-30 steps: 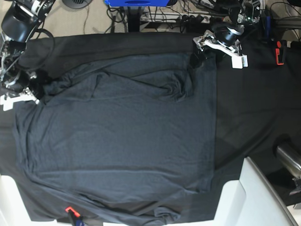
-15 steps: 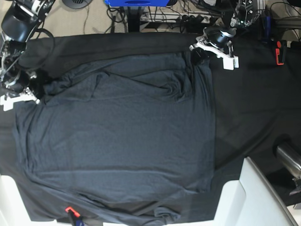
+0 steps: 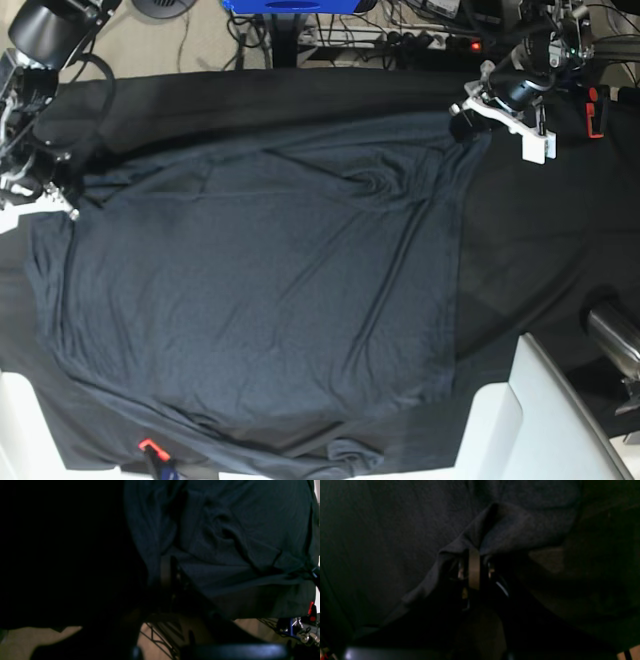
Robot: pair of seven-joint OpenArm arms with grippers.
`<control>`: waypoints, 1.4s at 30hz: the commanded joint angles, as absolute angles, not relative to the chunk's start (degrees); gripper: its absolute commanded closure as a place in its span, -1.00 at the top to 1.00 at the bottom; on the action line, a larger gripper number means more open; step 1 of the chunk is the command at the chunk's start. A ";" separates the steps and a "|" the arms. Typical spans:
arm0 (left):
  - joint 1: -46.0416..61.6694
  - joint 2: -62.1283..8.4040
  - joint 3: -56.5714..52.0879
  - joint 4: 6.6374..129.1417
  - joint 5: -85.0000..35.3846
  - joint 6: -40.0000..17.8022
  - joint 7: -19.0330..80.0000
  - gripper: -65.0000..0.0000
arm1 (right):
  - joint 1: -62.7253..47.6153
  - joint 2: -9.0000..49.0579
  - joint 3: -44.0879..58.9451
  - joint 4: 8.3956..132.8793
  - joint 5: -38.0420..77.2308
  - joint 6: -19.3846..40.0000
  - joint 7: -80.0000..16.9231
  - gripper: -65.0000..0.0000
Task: Fold the T-shirt properly
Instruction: 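Pull the held edge outward with both grippers to stretch the shirt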
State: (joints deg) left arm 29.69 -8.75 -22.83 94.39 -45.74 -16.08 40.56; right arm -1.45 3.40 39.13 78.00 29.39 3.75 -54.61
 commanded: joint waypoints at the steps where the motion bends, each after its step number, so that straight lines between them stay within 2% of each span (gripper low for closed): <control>1: 30.46 -9.19 -23.16 95.52 -46.37 -16.31 39.78 -1.00 | -0.75 4.26 39.34 80.04 29.67 2.77 -54.90 -0.99; 4: 31.78 -9.71 -23.16 95.96 -46.37 -16.31 39.78 -1.00 | -2.07 4.18 39.34 82.77 29.67 -0.04 -57.45 -0.99; 11: 35.12 -12.18 -22.90 95.96 -46.64 -16.31 39.78 -1.00 | -5.58 3.30 39.43 84.26 29.67 -0.22 -59.56 -0.99; 27: 43.12 -12.70 -23.25 100.26 -46.37 -16.31 39.78 -1.00 | -13.32 2.51 39.34 89.19 29.58 -0.31 -59.82 -0.99; 31: 43.03 -12.70 -23.16 100.18 -46.37 -16.31 39.78 -1.00 | -12.88 2.51 38.81 89.19 29.41 -0.57 -59.91 -0.99; 35: 41.71 -12.70 -22.99 100.18 -46.37 -16.22 39.78 -1.00 | -11.30 2.77 38.64 89.10 29.41 -6.73 -60.79 -0.99; 42: 38.99 -12.70 -22.73 99.91 -46.37 -16.13 39.87 -1.00 | -6.11 3.82 38.64 88.75 29.32 -7.60 -65.19 -0.99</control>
